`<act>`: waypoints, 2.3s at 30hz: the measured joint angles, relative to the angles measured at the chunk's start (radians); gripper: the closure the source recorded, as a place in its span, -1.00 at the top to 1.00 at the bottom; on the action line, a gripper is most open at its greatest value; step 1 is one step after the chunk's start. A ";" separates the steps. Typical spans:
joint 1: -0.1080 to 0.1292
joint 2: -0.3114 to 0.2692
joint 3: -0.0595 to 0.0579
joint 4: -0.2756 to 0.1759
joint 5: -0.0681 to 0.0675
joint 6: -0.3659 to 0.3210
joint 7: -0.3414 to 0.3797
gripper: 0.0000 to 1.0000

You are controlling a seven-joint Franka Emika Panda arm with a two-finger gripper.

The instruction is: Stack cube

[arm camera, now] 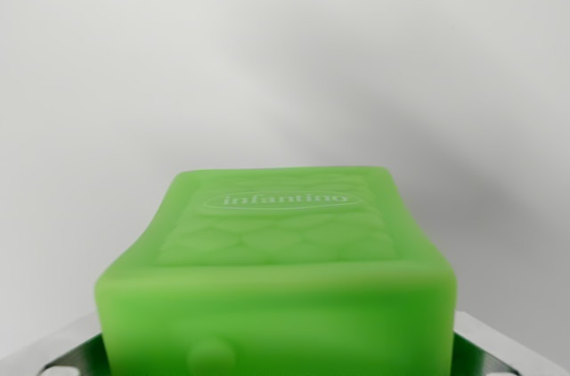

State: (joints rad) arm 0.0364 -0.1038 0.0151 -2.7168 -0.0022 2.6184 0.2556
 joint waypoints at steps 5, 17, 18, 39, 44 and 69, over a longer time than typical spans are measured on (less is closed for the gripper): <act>0.005 0.001 0.005 0.015 0.002 -0.015 0.016 -1.00; 0.025 0.027 0.023 0.062 0.004 -0.036 0.086 -1.00; 0.027 0.030 0.025 0.067 0.004 -0.038 0.093 -1.00; 0.064 0.082 0.052 0.163 0.004 -0.084 0.224 -1.00; 0.072 0.094 0.058 0.188 0.004 -0.096 0.256 -1.00; 0.120 0.165 0.073 0.316 -0.002 -0.153 0.404 -1.00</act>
State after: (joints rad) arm 0.1565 0.0609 0.0882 -2.4013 -0.0044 2.4656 0.6597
